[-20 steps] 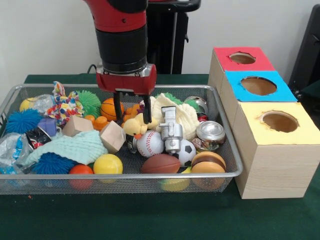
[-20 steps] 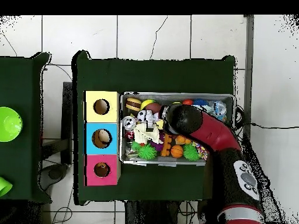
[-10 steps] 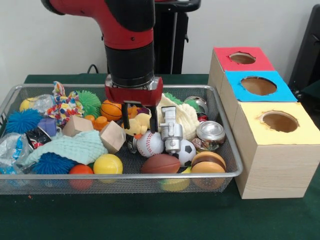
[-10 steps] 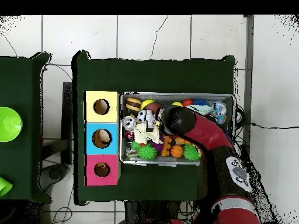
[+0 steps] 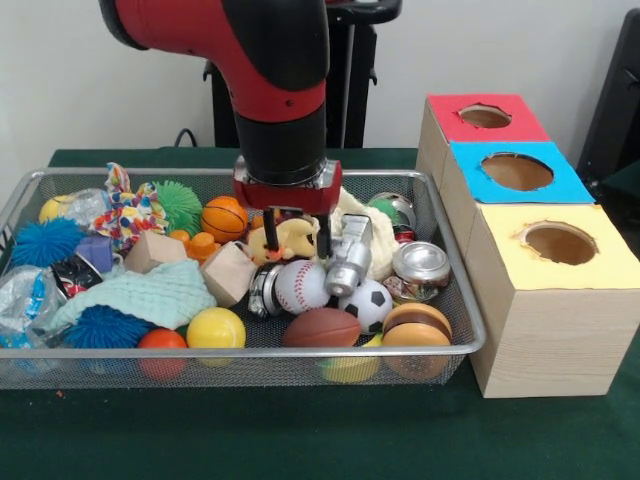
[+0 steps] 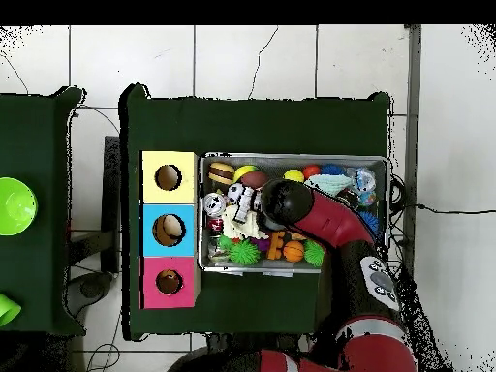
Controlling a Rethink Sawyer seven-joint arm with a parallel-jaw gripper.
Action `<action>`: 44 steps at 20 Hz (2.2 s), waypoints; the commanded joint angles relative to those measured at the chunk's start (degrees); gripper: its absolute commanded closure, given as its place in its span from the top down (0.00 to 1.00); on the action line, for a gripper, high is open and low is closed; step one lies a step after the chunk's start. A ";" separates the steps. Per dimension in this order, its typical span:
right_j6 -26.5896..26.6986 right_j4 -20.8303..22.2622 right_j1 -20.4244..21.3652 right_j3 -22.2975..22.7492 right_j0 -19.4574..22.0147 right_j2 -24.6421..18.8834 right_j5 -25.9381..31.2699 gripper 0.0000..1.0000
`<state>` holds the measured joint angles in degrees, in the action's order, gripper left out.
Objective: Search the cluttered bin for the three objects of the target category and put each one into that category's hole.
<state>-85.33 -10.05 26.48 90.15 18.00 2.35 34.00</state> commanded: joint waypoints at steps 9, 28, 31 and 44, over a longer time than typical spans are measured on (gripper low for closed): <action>-8.12 6.98 -4.11 -4.54 -5.38 6.71 20.89 1.00; -2.10 23.08 -9.08 -10.60 -7.68 11.11 5.31 1.00; -1.20 25.04 -8.90 -11.92 -7.42 10.90 5.73 1.00; 1.70 14.88 5.38 -8.82 0.79 -0.83 19.70 1.00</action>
<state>-85.33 9.10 26.07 83.59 14.27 9.24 43.59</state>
